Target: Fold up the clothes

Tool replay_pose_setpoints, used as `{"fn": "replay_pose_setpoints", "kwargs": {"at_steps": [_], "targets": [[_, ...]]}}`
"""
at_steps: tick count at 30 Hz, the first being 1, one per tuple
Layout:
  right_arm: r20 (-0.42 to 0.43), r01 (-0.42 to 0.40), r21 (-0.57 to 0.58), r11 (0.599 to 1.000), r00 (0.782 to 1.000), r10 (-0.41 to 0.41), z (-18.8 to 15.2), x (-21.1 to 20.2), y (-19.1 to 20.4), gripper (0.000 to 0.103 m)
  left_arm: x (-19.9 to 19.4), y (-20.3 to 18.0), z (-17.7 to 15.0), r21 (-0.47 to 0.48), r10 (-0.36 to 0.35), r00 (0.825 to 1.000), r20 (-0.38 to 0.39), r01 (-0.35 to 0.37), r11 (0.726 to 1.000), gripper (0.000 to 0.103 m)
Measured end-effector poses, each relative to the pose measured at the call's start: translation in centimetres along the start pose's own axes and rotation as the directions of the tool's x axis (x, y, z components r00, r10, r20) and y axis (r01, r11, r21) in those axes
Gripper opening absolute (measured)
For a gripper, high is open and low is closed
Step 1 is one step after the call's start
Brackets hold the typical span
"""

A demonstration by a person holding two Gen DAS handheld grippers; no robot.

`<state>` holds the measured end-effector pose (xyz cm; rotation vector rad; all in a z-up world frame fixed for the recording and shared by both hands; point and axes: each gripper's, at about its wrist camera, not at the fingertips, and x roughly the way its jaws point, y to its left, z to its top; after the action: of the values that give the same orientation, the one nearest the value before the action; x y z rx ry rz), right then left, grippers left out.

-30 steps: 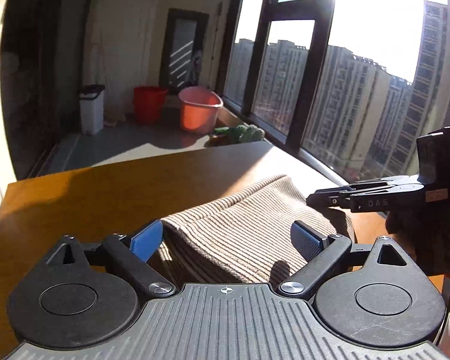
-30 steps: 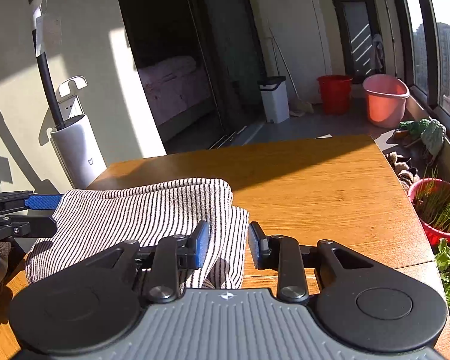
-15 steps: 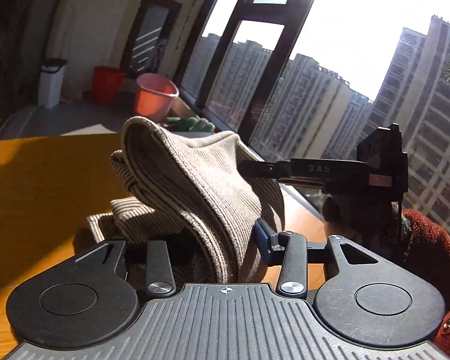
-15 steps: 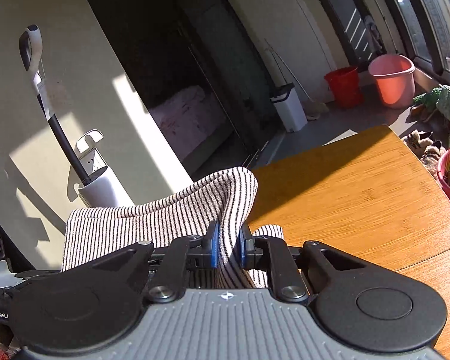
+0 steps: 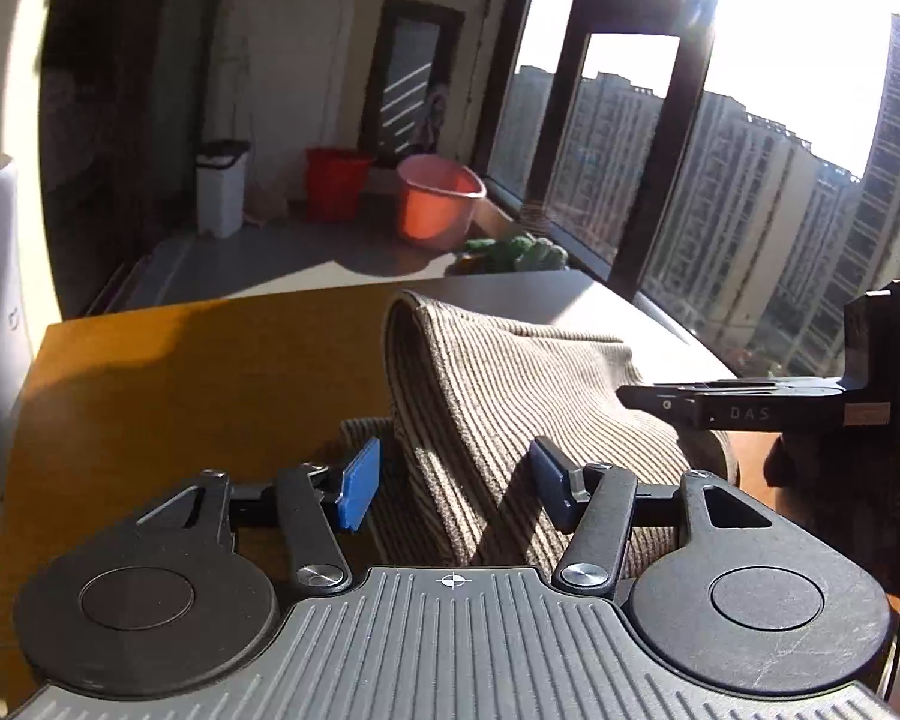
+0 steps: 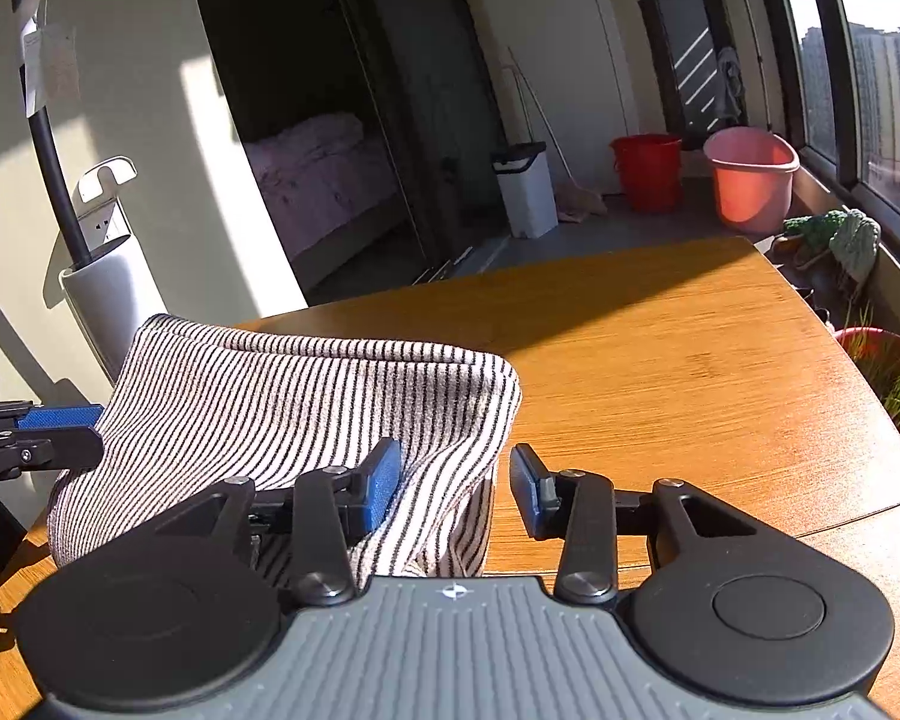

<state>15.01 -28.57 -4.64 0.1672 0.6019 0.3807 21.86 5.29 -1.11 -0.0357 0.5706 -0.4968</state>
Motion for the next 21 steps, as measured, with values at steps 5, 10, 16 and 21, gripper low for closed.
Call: {"fn": "replay_pose_setpoints", "kwargs": {"at_steps": [5,10,16,21], "targets": [[0.009,0.012,-0.033,0.999,1.000,-0.011,0.4,-0.3,0.7,0.039,-2.6,-1.7,3.9,0.119,-0.086,0.986,0.145,0.069,0.990,0.063],[0.042,-0.012,-0.021,1.000,0.999,0.013,1.5,-3.9,1.4,0.040,3.0,-3.5,5.8,0.217,-0.160,0.987,0.013,0.153,0.964,0.065],[-0.044,-0.218,0.166,0.962,0.973,0.228,-0.3,-8.2,1.2,0.069,10.4,-1.1,4.7,0.182,-0.059,0.991,-0.121,0.081,0.980,0.057],[-0.133,-0.344,0.495,0.798,0.877,0.461,-4.6,-6.1,0.5,0.067,11.3,1.2,4.5,0.083,-0.073,0.986,-0.152,0.086,0.993,0.073]]}}
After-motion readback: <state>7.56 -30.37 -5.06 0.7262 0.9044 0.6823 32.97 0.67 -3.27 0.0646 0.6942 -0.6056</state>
